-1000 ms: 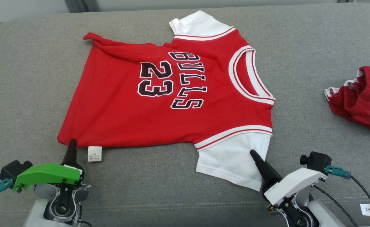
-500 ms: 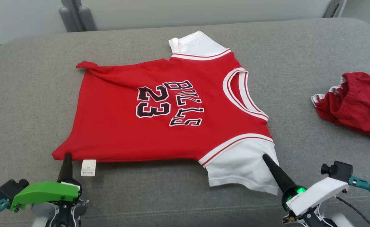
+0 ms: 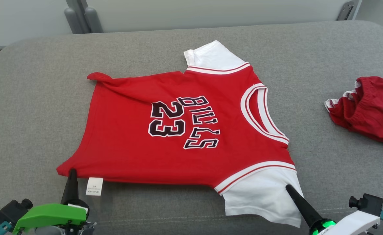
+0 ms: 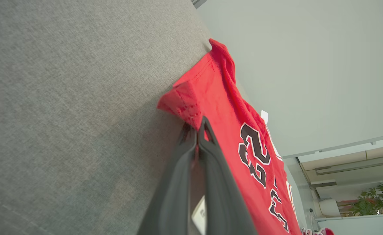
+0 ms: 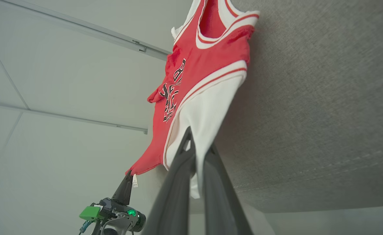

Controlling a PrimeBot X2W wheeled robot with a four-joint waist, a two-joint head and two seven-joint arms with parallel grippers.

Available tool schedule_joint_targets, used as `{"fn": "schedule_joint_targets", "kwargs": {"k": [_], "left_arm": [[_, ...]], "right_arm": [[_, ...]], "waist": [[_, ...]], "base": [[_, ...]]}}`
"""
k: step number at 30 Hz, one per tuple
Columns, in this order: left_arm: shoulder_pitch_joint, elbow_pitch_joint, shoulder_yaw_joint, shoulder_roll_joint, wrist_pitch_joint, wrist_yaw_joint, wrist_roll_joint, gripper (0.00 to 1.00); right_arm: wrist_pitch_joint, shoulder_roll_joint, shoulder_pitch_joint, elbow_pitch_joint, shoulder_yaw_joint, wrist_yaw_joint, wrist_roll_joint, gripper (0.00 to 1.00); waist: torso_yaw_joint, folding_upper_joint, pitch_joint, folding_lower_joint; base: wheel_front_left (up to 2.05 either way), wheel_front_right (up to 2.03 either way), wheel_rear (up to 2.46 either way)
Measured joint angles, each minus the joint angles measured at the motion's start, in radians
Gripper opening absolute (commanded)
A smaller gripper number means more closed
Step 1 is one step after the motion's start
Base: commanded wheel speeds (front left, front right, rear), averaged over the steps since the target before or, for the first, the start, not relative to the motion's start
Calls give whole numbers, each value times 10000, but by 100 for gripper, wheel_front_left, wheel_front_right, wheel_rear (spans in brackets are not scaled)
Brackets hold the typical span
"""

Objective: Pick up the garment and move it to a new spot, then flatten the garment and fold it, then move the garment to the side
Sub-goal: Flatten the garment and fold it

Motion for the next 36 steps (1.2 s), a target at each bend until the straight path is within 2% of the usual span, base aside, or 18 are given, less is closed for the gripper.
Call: {"fn": "schedule_joint_targets", "kwargs": {"k": [4, 17, 22, 24, 28, 36], "left_arm": [[435, -470, -171, 0, -2, 244, 395, 4], [957, -2579, -102, 219, 163, 874, 403, 10], [898, -3264, -144, 570, 412, 1227, 525, 13], [793, -3513, -142, 625, 543, 1369, 529, 13], [358, -3868, -127, 828, 779, 1599, 594, 14], [-663, -4149, -297, 970, 1354, 1812, 642, 18]], "right_arm": [[6, -111, 323, -418, -63, 0, 102, 0], [428, -466, 371, -1544, -196, -205, 228, 0], [731, -585, -76, -1856, -232, -449, 449, 0], [794, -602, -368, -1996, -389, -474, 571, 0], [878, -621, -1103, -2146, -782, -732, 740, 0], [1221, -834, -2130, -2125, -1053, -1256, 819, 0]], "waist": [[101, 0, 86, 0], [207, 0, 728, 0], [154, 0, 1140, 0], [129, 0, 1321, 0], [82, 0, 1692, 0], [132, 0, 2380, 0]], "base": [[0, 0, 0], [0, 0, 0], [0, 0, 0], [0, 0, 0], [0, 0, 0], [0, 0, 0]]}}
